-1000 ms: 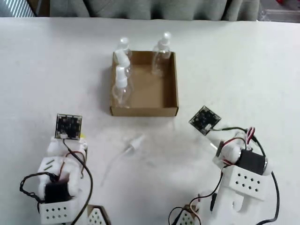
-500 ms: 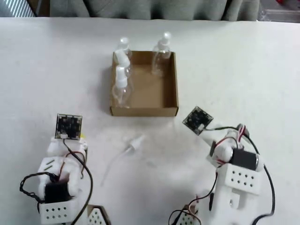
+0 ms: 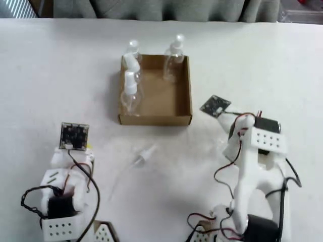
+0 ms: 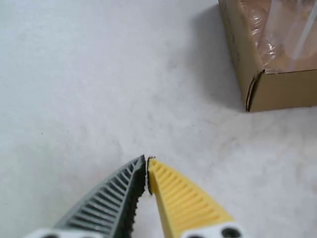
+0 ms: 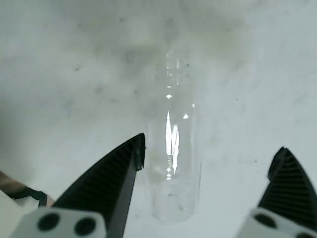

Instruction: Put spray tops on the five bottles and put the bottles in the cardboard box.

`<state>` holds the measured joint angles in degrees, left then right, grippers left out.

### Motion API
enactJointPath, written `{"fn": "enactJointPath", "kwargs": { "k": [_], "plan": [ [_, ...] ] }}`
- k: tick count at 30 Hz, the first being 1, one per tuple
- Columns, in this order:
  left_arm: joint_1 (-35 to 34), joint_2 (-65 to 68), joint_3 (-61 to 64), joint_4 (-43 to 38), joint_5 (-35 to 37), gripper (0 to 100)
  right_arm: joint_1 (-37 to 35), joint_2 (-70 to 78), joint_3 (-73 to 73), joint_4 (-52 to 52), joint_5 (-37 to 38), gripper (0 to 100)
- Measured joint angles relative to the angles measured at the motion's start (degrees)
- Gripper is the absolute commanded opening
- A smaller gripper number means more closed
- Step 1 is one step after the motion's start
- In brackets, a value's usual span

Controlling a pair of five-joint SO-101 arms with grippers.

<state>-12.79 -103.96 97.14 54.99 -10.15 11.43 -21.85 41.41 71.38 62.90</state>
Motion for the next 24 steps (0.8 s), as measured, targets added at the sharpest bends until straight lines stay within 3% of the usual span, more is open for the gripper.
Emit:
{"fn": "enactJointPath", "kwargs": {
  "k": [7, 24],
  "plan": [
    [0.0, 0.0, 0.0, 0.0, -3.6, 2, -0.18, 5.36, -0.09, -2.37, 1.23, 36.1],
    [0.0, 0.0, 0.0, 0.0, -4.04, 2, -0.09, 14.86, -0.09, -8.18, 2.64, 34.8]
  ]
}}
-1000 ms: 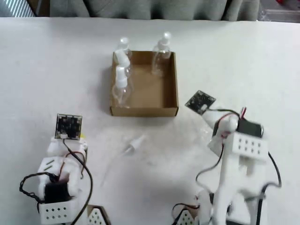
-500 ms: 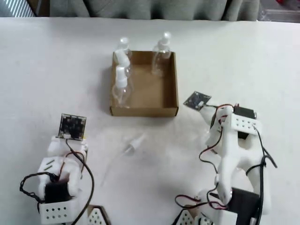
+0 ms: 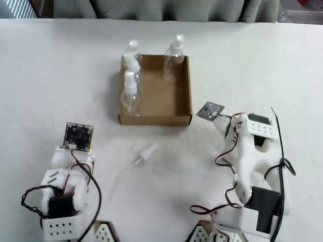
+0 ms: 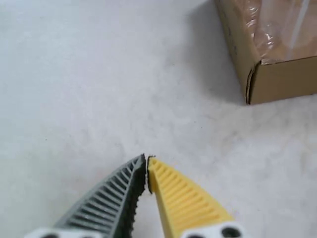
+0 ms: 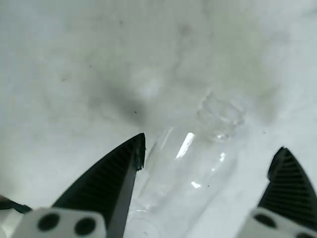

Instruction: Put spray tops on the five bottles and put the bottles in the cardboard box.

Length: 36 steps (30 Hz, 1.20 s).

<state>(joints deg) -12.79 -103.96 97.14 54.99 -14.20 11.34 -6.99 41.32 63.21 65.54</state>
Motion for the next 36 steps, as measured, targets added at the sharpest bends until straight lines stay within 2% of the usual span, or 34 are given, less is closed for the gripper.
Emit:
{"fn": "enactJointPath", "kwargs": {
  "k": [2, 7, 9, 15, 22, 26, 31, 36],
  "plan": [
    [0.0, 0.0, 0.0, 0.0, 0.0, 2, 0.09, 0.44, 0.0, 0.0, 0.0, 28.6],
    [0.0, 0.0, 0.0, 0.0, 0.0, 2, 0.09, 0.44, 0.0, -0.09, 0.0, 0.6],
    [0.0, 0.0, 0.0, 0.0, 0.0, 2, 0.44, 0.44, 0.0, -0.09, -0.35, 4.1],
    [0.0, 0.0, 0.0, 0.0, 0.0, 2, 2.46, -0.7, -1.14, 0.0, -3.96, 1.6],
    [0.0, 0.0, 0.0, 0.0, 0.0, 2, 6.77, -12.66, -1.23, 0.0, -7.12, 1.6],
    [0.0, 0.0, 0.0, 0.0, 0.0, 2, 9.93, -20.48, 0.53, -5.54, -14.33, 1.6],
    [0.0, 0.0, 0.0, 0.0, 0.0, 2, 10.29, -28.57, 6.42, -10.11, -21.19, 1.6],
    [0.0, 0.0, 0.0, 0.0, 0.0, 2, 10.29, -34.73, 12.4, -16.44, -33.41, 1.6]
  ]
}}
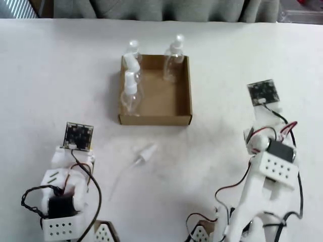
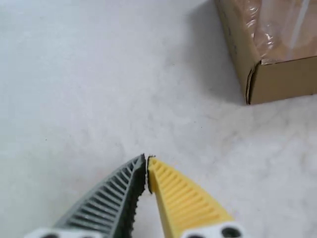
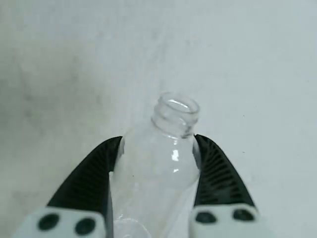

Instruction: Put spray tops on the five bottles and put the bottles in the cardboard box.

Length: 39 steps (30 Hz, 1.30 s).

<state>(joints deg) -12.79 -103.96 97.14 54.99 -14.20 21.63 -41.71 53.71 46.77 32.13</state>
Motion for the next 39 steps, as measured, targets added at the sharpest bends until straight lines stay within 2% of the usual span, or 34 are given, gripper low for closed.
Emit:
{"fn": "enactJointPath", "kwargs": {
  "k": [4, 8, 17, 21, 25, 31, 39],
  "plan": [
    [0.0, 0.0, 0.0, 0.0, 0.0, 2, -0.35, -4.22, 3.78, -4.4, -10.29, 1.8],
    [0.0, 0.0, 0.0, 0.0, 0.0, 2, -4.66, -6.77, 5.1, -5.8, -16.79, 1.8],
    [0.0, 0.0, 0.0, 0.0, 0.0, 2, -16.53, -7.65, 5.45, -6.68, -16.18, 1.7],
    [0.0, 0.0, 0.0, 0.0, 0.0, 2, -19.96, -8.88, 6.95, -8.97, -19.52, 1.6],
    [0.0, 0.0, 0.0, 0.0, 0.0, 2, -20.48, -13.36, 12.66, -16.26, -22.68, 1.6],
    [0.0, 0.0, 0.0, 0.0, 0.0, 2, -20.66, -24.97, 26.11, -29.01, -23.12, 1.6],
    [0.0, 0.0, 0.0, 0.0, 0.0, 2, -20.84, -44.57, 36.84, -32.35, -18.81, 1.6]
  ]
}}
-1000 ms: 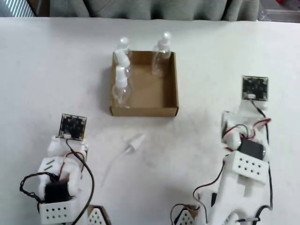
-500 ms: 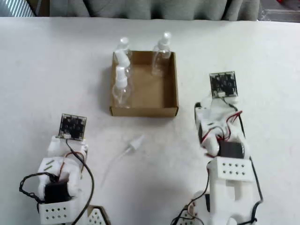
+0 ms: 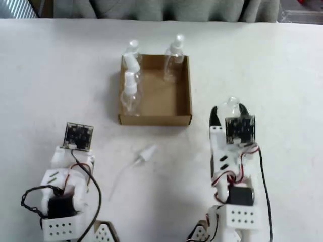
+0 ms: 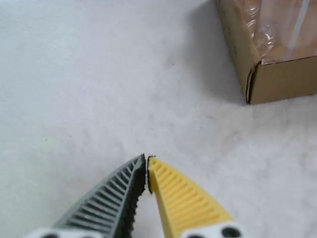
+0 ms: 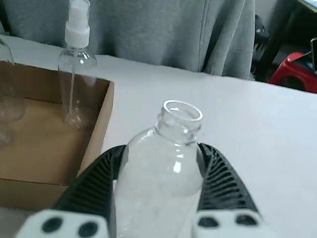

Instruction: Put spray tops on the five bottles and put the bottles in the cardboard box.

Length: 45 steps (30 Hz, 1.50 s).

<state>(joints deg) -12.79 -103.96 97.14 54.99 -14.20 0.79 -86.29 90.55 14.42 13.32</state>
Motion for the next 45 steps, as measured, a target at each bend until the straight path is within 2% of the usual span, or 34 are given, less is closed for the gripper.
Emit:
{"fn": "enactJointPath", "kwargs": {
  "k": [7, 22, 28, 32, 42, 45],
  "plan": [
    [0.0, 0.0, 0.0, 0.0, 0.0, 2, -3.43, -14.86, 5.63, 0.62, 0.18, 1.6],
    [0.0, 0.0, 0.0, 0.0, 0.0, 2, -4.57, -15.38, 5.8, 5.8, 0.18, 1.6],
    [0.0, 0.0, -0.09, -6.42, 0.0, 2, -3.16, -15.38, 5.8, 5.8, 0.18, 1.6],
    [0.26, 0.0, -4.66, -7.12, 0.0, 2, -1.41, -15.38, 5.8, 5.8, 0.18, 1.6],
    [13.19, 0.0, -20.84, -2.73, 0.0, 2, -0.97, -15.38, 5.8, 5.8, 0.18, 1.6],
    [15.38, 5.89, -22.59, -3.34, 0.0, 2, -0.97, -15.38, 5.8, 5.8, 0.18, 1.6]
  ]
}}
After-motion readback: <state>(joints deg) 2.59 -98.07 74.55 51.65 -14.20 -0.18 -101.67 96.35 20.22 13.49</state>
